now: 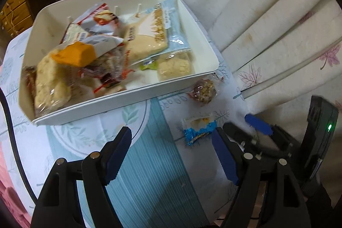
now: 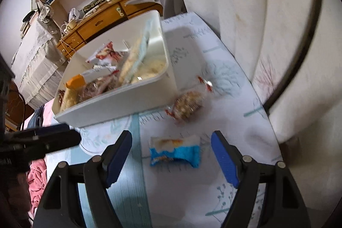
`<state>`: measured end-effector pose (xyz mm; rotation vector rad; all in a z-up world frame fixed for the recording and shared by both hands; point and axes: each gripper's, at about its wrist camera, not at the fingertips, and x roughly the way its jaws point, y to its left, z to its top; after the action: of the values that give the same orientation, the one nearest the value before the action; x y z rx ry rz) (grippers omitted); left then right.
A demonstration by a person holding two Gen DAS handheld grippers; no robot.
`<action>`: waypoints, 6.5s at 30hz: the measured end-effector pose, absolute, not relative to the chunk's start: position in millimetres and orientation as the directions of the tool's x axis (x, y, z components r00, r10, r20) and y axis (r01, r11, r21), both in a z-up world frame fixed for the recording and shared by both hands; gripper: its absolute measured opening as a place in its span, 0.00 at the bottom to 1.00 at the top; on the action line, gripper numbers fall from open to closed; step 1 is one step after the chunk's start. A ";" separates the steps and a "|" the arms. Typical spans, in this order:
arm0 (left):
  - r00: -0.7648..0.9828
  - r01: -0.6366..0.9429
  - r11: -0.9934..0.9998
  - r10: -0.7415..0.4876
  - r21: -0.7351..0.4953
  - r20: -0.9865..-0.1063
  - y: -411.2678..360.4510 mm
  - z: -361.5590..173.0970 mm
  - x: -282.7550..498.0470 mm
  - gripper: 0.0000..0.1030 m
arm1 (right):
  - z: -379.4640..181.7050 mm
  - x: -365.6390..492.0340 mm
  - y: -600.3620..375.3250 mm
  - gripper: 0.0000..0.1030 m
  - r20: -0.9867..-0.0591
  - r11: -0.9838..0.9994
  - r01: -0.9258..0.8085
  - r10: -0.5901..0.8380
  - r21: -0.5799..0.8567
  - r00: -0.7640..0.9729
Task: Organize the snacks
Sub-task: 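Move both tools back toward the blue wafer packet and last nut bag, then grasp the blue wafer packet with the left tool, then carry the blue packet into the tray and open the left tool, then grasp the last clear nut bag with the right tool, then carry the nut bag into the tray and open the right tool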
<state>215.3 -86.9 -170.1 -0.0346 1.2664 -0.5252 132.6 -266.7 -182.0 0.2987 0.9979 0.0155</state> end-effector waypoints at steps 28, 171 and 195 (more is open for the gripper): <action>0.133 0.753 0.638 -0.385 -0.160 -0.913 -174.0 -251.0 193.1 0.74 | -239.8 170.9 -320.4 0.75 -0.824 0.918 0.150 0.248 0.368 0.510; 0.330 -0.189 0.968 -0.094 -0.163 -0.939 -51.6 -176.8 144.4 0.78 | -240.0 183.9 -304.8 0.50 -0.936 0.986 -0.008 0.163 0.169 0.312; 0.396 -0.135 0.979 -0.090 -0.154 -0.914 -53.7 -133.2 136.7 0.78 | -124.4 242.1 -239.9 0.51 -0.765 0.957 -0.217 0.285 0.192 0.578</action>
<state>136.7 -53.7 -133.2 -0.2166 1.1661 0.0289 242.1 -239.9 -124.4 0.0803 0.9088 0.2939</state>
